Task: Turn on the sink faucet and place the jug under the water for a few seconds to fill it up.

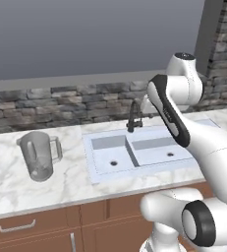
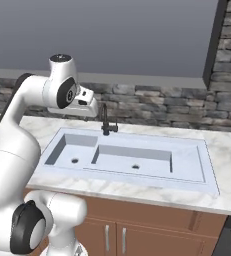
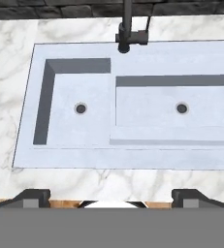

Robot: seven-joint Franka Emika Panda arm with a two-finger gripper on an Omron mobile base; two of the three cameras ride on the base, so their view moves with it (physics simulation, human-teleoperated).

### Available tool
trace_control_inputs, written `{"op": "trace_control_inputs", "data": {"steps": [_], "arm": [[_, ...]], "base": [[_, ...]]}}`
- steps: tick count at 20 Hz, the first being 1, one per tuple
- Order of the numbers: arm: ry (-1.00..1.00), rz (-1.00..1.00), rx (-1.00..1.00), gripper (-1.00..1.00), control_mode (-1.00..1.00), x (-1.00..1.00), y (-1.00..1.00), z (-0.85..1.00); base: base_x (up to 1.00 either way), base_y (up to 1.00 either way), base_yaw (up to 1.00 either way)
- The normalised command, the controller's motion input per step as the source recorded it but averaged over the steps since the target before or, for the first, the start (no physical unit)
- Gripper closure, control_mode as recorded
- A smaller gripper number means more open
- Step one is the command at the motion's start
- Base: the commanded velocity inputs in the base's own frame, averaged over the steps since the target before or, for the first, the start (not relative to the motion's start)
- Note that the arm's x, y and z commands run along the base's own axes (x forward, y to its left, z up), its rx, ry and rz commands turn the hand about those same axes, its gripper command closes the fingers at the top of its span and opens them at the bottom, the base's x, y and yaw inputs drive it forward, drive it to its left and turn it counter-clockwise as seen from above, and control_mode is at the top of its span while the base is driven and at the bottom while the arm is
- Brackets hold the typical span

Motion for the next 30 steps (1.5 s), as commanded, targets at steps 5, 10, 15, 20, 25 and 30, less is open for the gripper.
{"op": "trace_control_inputs", "data": {"steps": [5, 10, 15, 20, 25, 30], "arm": [[0.0, 0.0, 0.0, -1.0, 1.0, 0.0, 0.0, 0.0], [0.0, 0.0, 0.0, -1.0, 1.0, 0.0, 0.0, 0.0], [0.0, 0.0, 0.0, -1.0, 1.0, 0.0, 0.0, 0.0], [0.0, 0.0, 0.0, -1.0, 1.0, 0.0, 0.0, 0.0], [0.0, 0.0, 0.0, -1.0, 1.0, 0.0, 0.0, 0.0], [-0.11, 0.09, 0.04, -1.0, -1.0, 0.0, -0.41, -0.15]], "base": [[0.33, -0.01, 0.07], [0.18, -0.01, 0.1], [0.0, 0.0, 0.02], [0.0, 0.0, 0.0], [0.0, -0.02, 0.0], [0.0, -0.08, 0.02]]}}
